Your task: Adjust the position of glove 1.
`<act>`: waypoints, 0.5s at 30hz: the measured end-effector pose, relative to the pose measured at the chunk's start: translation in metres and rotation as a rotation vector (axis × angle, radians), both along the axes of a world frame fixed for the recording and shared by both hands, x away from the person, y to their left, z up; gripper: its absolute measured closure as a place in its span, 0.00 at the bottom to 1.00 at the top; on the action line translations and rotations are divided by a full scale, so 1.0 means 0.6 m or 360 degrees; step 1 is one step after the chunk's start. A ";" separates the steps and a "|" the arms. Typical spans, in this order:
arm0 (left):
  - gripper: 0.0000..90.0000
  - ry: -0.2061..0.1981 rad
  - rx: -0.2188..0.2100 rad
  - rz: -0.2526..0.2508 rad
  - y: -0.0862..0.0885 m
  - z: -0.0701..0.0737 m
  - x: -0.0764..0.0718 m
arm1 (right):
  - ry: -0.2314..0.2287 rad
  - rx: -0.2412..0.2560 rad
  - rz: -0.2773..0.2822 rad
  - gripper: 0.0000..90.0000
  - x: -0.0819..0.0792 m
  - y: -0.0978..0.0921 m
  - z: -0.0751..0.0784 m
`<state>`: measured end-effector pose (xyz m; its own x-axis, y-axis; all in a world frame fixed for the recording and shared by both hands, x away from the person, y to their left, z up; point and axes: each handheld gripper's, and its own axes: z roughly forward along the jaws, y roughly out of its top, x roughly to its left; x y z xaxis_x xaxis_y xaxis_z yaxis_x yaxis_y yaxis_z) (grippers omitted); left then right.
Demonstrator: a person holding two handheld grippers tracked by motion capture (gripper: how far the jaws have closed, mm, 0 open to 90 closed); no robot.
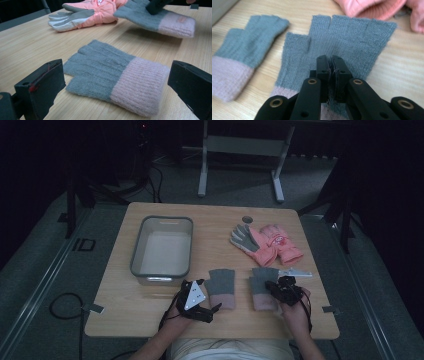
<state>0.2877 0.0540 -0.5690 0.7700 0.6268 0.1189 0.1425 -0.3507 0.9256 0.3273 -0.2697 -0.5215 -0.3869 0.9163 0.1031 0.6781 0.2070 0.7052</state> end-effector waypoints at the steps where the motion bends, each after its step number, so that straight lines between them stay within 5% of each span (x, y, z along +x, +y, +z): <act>1: 0.00 0.0000 0.0001 0.0000 0.000 0.000 0.000 | 0.0007 0.0006 -0.0008 0.95 -0.001 -0.002 -0.004; 15: 0.00 0.0000 0.0000 -0.0001 0.000 0.000 0.000 | 0.0057 -0.0051 -0.0068 0.87 0.006 -0.007 -0.044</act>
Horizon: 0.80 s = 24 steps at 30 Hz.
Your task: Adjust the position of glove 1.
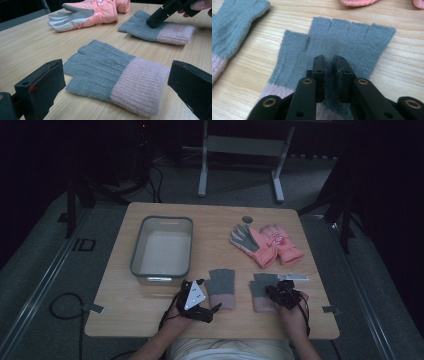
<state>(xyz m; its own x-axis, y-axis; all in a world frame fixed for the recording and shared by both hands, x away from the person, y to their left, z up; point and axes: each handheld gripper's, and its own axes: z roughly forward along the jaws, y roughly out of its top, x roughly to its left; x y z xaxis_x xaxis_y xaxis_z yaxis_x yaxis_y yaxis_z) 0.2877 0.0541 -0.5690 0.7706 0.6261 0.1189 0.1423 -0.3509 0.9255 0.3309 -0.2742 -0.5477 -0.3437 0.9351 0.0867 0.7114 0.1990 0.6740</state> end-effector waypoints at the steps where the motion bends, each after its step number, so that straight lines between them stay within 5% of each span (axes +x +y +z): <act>1: 0.00 0.0000 0.0000 0.0000 0.000 0.000 0.000 | 0.0001 0.0001 0.0005 0.87 0.001 0.000 -0.001; 7: 0.00 0.0006 -0.0004 -0.0002 0.000 0.000 0.001 | -0.0005 -0.0019 0.0045 0.77 0.002 -0.001 0.001; 15: 0.00 0.0005 -0.0003 -0.0004 0.001 0.000 0.001 | -0.0042 -0.0112 0.0353 0.68 0.015 -0.021 0.021; 24: 0.00 0.0001 0.0002 -0.0004 0.000 0.000 0.000 | 0.0013 -0.0129 0.0492 0.66 0.027 -0.027 0.018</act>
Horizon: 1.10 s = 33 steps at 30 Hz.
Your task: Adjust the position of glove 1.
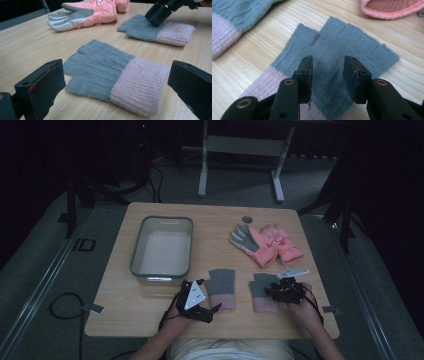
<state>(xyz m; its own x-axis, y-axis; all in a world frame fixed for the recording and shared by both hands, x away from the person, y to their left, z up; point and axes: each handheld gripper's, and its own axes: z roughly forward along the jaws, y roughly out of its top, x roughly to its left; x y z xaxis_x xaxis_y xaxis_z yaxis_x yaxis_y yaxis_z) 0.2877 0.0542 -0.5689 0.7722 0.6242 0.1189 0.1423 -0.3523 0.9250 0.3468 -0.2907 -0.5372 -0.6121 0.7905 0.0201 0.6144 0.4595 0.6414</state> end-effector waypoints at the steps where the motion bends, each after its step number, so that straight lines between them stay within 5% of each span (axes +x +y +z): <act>1: 0.00 -0.0001 0.0002 0.0000 0.000 0.000 0.000 | 0.0012 0.0005 0.0000 0.66 0.001 0.001 -0.003; 5: 0.00 -0.0006 0.0007 -0.0006 0.000 0.000 -0.001 | 0.0009 0.0007 0.0002 0.67 0.003 0.001 -0.009; 9: 0.00 -0.0010 0.0007 0.0006 -0.001 0.000 -0.001 | -0.0024 -0.0052 0.0012 0.78 0.000 0.010 -0.013; 17: 0.00 -0.0038 0.0025 0.0011 -0.004 -0.001 -0.005 | -0.0021 -0.0024 -0.0088 0.94 -0.003 0.014 -0.013; 24: 0.00 -0.0040 0.0018 0.0003 -0.003 -0.001 -0.005 | -0.0065 0.0143 -0.0144 0.95 -0.013 0.031 0.037; 33: 0.00 -0.0060 0.0006 0.0010 -0.004 -0.001 -0.007 | -0.0142 0.0232 -0.0103 0.95 -0.001 0.071 0.090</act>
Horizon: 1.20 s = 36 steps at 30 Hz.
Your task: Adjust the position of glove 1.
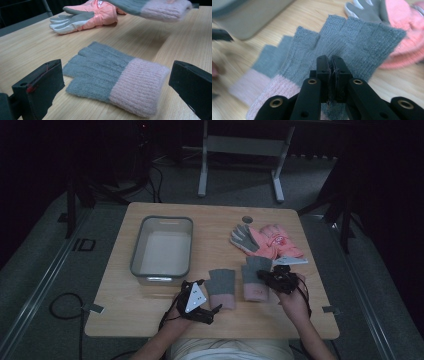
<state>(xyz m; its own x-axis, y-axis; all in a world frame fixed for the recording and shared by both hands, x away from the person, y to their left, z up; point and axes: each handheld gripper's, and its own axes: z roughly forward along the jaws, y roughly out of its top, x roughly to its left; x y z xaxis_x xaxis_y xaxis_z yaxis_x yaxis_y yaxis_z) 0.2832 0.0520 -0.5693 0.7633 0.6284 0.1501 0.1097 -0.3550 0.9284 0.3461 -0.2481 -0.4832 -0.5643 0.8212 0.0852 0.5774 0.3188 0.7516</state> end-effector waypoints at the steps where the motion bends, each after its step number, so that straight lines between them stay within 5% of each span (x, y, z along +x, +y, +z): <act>1: 0.00 0.0000 0.0000 0.0000 0.000 0.000 0.000 | 0.0000 0.0000 0.0000 0.95 0.000 0.000 0.000; 6: 0.00 -0.0010 -0.0006 -0.0006 0.000 0.001 -0.002 | 0.0012 0.0059 0.0070 0.95 0.013 0.060 0.002; 15: 0.00 -0.0016 -0.0045 -0.0012 0.003 0.003 -0.003 | 0.0059 0.0029 0.0192 0.95 0.021 0.137 -0.013; 36: 0.00 0.0006 -0.0042 -0.0024 0.003 0.002 -0.002 | 0.0218 -0.0016 0.0271 0.94 0.013 0.168 -0.069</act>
